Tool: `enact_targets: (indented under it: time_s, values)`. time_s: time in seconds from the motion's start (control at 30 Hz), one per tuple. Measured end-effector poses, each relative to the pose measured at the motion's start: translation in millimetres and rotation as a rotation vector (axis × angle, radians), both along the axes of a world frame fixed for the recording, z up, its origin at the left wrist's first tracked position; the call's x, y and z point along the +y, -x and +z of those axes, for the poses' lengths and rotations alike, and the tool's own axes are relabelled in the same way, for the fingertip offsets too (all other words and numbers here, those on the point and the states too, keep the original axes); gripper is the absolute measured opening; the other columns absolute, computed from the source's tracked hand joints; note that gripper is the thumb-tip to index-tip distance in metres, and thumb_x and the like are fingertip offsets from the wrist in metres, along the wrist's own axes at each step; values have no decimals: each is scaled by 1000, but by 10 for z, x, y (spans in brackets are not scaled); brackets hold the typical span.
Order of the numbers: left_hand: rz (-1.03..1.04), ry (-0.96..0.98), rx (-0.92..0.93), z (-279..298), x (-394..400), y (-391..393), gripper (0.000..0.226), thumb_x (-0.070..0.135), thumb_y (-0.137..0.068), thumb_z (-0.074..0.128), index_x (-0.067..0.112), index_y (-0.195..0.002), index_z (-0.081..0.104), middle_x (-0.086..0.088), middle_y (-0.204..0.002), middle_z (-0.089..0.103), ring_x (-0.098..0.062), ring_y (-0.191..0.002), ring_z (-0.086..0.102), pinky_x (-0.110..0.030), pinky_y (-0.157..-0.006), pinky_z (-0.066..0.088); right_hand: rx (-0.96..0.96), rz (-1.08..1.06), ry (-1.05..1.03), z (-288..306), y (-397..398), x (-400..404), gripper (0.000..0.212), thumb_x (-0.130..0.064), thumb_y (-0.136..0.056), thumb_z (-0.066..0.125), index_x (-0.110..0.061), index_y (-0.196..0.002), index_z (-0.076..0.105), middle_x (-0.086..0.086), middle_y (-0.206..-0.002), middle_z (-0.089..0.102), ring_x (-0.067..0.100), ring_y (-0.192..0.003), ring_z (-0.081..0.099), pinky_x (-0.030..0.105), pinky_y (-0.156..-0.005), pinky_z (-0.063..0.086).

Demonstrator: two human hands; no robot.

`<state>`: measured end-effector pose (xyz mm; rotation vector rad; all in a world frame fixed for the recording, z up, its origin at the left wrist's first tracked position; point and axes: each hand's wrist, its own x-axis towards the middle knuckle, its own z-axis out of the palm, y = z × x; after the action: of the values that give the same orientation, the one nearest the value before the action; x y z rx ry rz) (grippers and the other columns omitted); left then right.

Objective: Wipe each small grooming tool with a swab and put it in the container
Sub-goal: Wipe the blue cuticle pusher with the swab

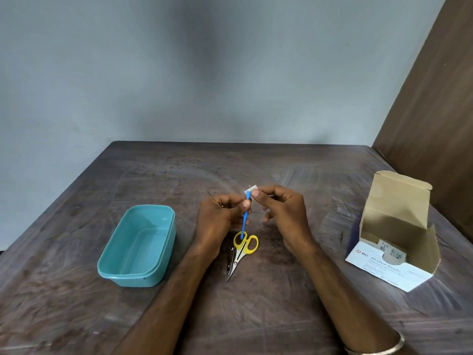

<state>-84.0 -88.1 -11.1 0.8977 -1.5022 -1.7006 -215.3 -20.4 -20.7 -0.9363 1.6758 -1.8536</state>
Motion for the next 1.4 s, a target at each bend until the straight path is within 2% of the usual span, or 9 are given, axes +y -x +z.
enact_targets:
  time_s: [0.17, 0.3, 0.4, 0.63, 0.8, 0.97, 1.03, 1.2, 1.4]
  values:
    - [42, 35, 30, 1, 2, -2, 12, 7, -84, 73, -3, -92, 71, -20, -81, 74, -28, -67, 70, -30, -59, 59, -67, 58, 4, -5, 7, -1, 6, -22, -87, 76, -20, -85, 82, 16, -73, 67, 21, -61, 51, 36, -54, 45]
    - [46, 41, 57, 11, -3, 0, 15, 5, -84, 72, -7, -93, 69, -22, -83, 74, -27, -69, 69, -32, -63, 60, -251, 125, 26, 7, 17, -8, 25, -30, -92, 70, -8, -88, 80, 20, -79, 64, 18, -60, 53, 32, -49, 44]
    - [30, 52, 65, 14, 11, 1, 14, 4, -84, 72, -6, -93, 68, -23, -84, 73, -27, -68, 68, -32, -62, 60, -294, 201, 34, 7, 34, 12, 24, -29, -83, 74, -7, -91, 78, 15, -80, 65, 17, -61, 53, 30, -49, 43]
    - [14, 95, 45, 7, 20, -2, 12, 3, -83, 73, -5, -89, 69, -20, -79, 73, -21, -62, 69, -30, -60, 59, -219, 287, -14, -26, 44, 8, 25, -22, -82, 75, -8, -103, 78, 18, -82, 60, 13, -59, 49, 27, -47, 45]
    - [-4, 67, 65, 6, 31, 14, 18, 4, -82, 75, -9, -92, 67, -18, -76, 72, -20, -59, 67, -28, -56, 58, -161, 246, -14, -18, 28, -2, 12, -14, -95, 64, -12, -94, 76, 7, -74, 63, 15, -62, 49, 28, -48, 44]
    - [-175, 18, -26, -68, -11, 26, 10, 17, -91, 67, 12, -86, 74, -15, -80, 74, -21, -63, 68, -28, -60, 55, -183, 154, 13, 6, 61, -7, 21, -19, -102, 53, -14, -87, 66, 2, -73, 55, 18, -67, 49, 30, -53, 42]
    - [-237, 49, -52, -90, -21, 37, 14, 16, -93, 65, 15, -83, 75, -14, -82, 75, -19, -62, 67, -27, -59, 55, -200, 138, 35, 37, 71, 4, 25, -21, -104, 50, -15, -85, 64, -2, -74, 56, 16, -68, 49, 31, -55, 42]
    - [-287, 207, -118, -71, -7, 50, 12, 10, -93, 64, 7, -97, 75, -5, -78, 72, -9, -55, 58, -22, -49, 49, -299, 114, 74, 94, 38, 13, 28, -19, -105, 45, -17, -85, 64, -6, -79, 62, 9, -72, 55, 29, -57, 48]
    - [-224, 308, -153, -104, -22, 32, 13, 11, -91, 67, 7, -82, 75, -2, -66, 69, -13, -55, 56, -26, -53, 48, -234, 194, 86, 67, 8, 13, 24, -28, -98, 55, -13, -83, 68, 0, -80, 62, 16, -77, 55, 32, -55, 54]
